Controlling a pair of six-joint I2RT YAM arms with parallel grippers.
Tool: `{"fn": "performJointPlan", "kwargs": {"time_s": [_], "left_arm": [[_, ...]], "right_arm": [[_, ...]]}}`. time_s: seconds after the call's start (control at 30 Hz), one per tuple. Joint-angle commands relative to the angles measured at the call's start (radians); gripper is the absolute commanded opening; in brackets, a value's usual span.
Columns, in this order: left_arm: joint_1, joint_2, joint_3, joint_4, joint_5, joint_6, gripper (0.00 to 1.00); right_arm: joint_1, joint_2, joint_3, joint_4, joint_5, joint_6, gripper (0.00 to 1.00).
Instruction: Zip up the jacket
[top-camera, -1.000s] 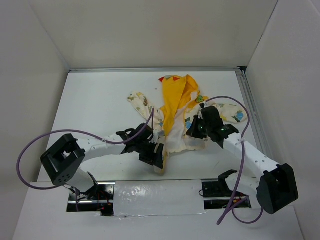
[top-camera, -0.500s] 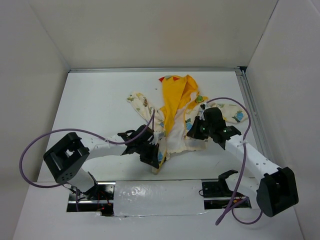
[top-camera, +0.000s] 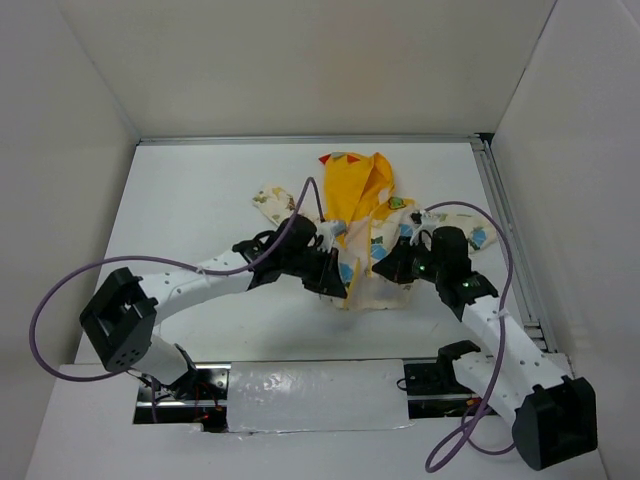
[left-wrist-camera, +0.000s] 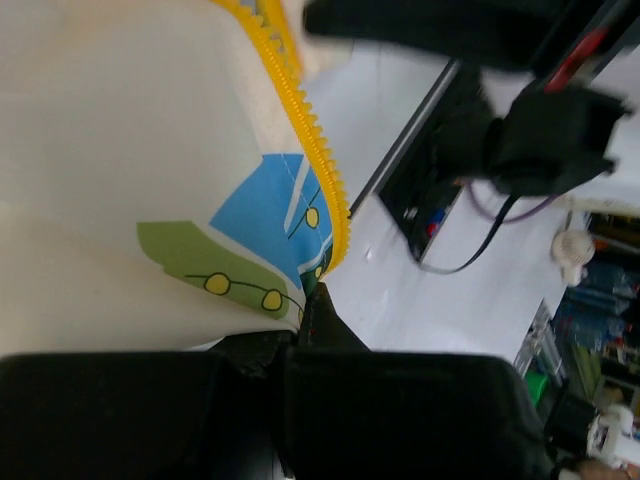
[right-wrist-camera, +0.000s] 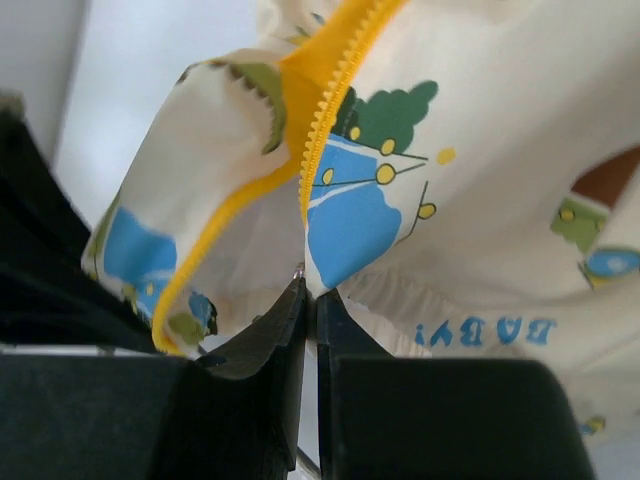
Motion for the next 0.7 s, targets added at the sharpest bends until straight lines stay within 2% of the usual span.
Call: {"fn": "performJointPlan", "kwargs": {"time_s": [0.0,0.17,0.37,0.5,0.67], "left_arm": [[0.037,-0.034,0.100,0.045,-0.049,-0.042,0.00],[0.066,-0.007,0.203,0.021,-0.154,-0.081,0.00],[0.107,0.013,0.208,0.125,-0.071,-0.180,0.00],[0.138,0.004,0.177,0.261,0.036,-0.229,0.00],[0.153,0.042,0.168,0.340,0.119,-0.315,0.00]], "right_arm": [[-0.040,-0.094,-0.045,0.255,-0.233,-0.014,0.00],[-0.053,-0.218,-0.019,0.245,-0.297,-0.055,0.00],[-0.065,-0.293,-0.056,0.251,-0.294,0.003,0.00],[-0.073,-0.318,-0.126,0.372,-0.280,0.084,0.00],[-0.073,-0.314,-0.195,0.593,-0.315,0.196,0.00]]}}
